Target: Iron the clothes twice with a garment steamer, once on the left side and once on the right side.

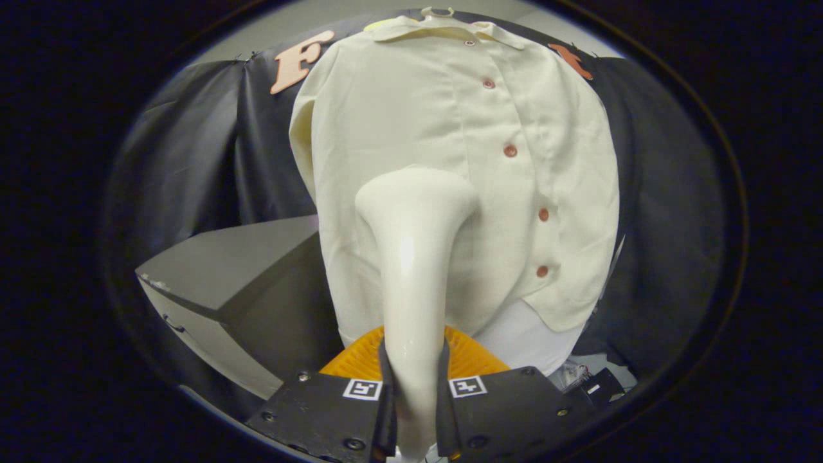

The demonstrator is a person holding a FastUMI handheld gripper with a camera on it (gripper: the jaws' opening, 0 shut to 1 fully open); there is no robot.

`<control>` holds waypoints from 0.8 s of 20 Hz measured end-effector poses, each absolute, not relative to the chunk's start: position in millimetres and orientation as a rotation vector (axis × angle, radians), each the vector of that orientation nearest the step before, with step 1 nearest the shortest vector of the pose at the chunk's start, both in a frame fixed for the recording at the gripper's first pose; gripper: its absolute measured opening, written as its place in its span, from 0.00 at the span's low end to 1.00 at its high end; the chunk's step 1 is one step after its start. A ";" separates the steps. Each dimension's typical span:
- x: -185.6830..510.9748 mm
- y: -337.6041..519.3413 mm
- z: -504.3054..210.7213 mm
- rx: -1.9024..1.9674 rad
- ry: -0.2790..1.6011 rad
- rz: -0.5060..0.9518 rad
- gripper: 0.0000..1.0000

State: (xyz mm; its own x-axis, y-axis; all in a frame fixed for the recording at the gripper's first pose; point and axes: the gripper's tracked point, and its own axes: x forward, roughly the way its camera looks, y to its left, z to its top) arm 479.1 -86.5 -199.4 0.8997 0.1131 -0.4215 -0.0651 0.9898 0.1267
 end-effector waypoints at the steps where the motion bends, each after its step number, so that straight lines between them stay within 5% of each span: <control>1: 474.4 -86.1 -210.6 0.108 0.466 0.095 0.24; 9: 438.0 -85.0 -284.3 0.105 0.609 0.102 0.24; 16: 397.9 -108.7 -245.2 0.105 0.556 0.123 0.24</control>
